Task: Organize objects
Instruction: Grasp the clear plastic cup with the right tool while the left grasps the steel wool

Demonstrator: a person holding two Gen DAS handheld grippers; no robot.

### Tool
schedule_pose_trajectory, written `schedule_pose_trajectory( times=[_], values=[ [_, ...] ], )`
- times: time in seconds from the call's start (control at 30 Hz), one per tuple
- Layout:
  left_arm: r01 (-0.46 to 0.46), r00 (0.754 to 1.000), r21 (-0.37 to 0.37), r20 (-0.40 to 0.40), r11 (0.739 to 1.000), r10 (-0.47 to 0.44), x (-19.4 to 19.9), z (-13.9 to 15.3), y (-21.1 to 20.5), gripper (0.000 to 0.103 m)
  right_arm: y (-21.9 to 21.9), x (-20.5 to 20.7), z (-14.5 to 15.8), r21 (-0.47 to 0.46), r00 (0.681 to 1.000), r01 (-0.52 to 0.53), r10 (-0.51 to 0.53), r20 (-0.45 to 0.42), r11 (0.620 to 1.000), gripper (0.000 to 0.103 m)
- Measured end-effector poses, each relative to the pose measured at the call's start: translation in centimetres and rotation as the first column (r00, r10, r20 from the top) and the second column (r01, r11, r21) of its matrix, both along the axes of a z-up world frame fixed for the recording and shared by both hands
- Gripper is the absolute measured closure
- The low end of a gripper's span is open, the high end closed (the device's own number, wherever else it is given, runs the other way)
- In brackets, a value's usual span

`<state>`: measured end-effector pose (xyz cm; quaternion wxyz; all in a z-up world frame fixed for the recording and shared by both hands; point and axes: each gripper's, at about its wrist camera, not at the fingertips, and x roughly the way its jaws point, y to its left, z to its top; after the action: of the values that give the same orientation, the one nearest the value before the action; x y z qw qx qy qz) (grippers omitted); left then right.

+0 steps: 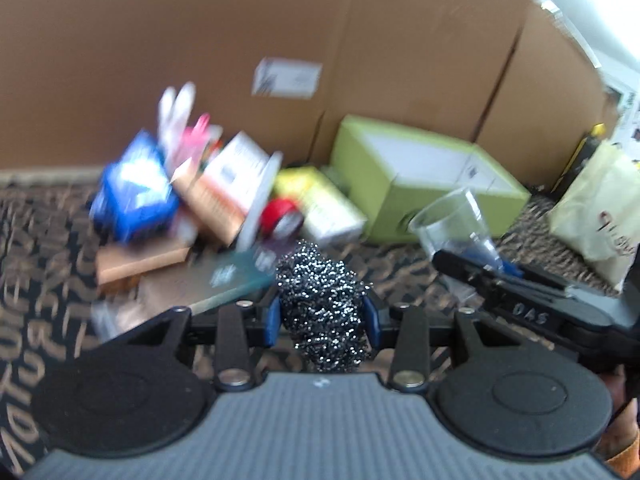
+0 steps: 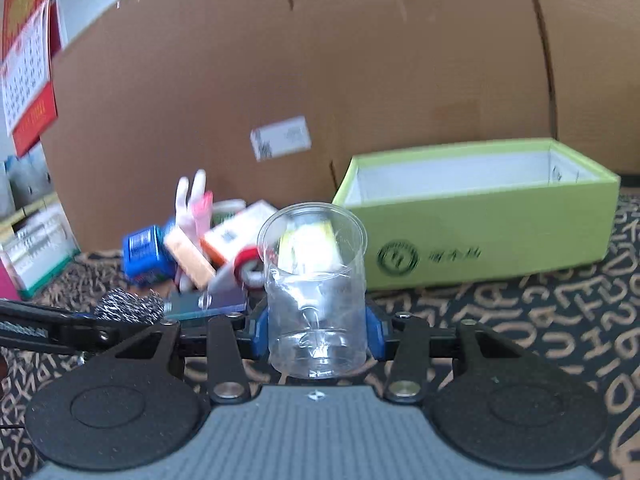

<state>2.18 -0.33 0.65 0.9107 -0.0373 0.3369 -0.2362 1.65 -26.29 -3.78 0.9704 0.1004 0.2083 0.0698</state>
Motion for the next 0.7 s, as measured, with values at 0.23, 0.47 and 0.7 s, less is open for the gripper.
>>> schedule_pose_trajectory(
  times=[0.23,0.47,0.7],
  values=[
    [0.098,0.991,-0.038,0.1,0.994,-0.094,3.5,4.2,-6.2,0.063,-3.3,1.2,3.3,-0.044,0.991,0.095,-0.09,0.094,0.994,0.053],
    [0.118,0.988,-0.08,0.105,0.99,-0.11,9.4,5.6,-12.9,0.063,-6.6,6.5,5.3,-0.137,0.975,0.208,-0.195,0.103,0.968,0.053],
    [0.071,0.996,-0.015,0.064,0.997,-0.07,15.6,2.8,-18.1,0.063,-9.2,13.3,4.3,-0.18,0.976,0.206,-0.215,-0.03,0.962,0.053]
  ],
)
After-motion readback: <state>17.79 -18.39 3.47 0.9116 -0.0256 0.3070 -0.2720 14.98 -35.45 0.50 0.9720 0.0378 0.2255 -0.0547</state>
